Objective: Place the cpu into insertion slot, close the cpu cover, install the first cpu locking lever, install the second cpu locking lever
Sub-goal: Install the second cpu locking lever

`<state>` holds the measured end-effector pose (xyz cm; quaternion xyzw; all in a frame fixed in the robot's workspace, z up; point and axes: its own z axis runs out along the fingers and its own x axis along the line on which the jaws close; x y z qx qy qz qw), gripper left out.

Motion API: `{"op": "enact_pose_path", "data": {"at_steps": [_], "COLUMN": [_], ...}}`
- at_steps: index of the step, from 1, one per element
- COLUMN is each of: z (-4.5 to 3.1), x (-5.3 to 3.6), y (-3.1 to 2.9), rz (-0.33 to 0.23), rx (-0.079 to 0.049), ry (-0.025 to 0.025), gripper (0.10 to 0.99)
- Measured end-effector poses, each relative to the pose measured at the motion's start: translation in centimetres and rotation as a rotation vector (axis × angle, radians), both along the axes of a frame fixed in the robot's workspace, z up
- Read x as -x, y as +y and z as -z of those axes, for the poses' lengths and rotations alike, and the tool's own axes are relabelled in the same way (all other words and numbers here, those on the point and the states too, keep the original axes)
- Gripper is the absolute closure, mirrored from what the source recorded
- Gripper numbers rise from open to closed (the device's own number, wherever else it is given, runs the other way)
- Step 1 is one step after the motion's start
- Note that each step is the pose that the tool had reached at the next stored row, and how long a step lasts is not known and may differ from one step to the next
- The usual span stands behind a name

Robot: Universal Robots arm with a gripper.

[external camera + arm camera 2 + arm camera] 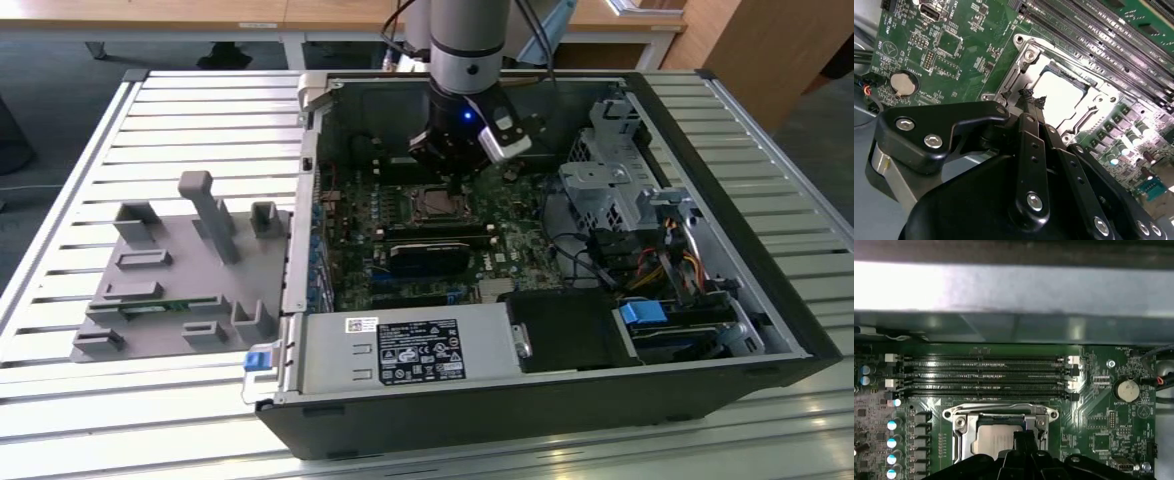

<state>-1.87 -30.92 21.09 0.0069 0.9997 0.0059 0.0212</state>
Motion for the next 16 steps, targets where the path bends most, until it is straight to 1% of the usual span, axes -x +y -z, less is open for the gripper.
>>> {"op": "enact_pose_path", "data": {"at_steps": [3,8,10,13,16], "z": [-0.52,-2.36,-2.88,-2.97,-2.98], "x": [0.0,0.0,0.0,-0.01,0.0], "y": [-0.03,-0.03,-0.03,-0.1,-0.75], "rz": [0.0,0.0,0.0,0.0,0.0], "rx": [0.0,0.0,0.0,0.0,0.0], "ry": [-0.0001,-0.0002,0.0,0.0003,0.0011], "gripper": [0.965,0.965,0.965,0.965,0.965]}}
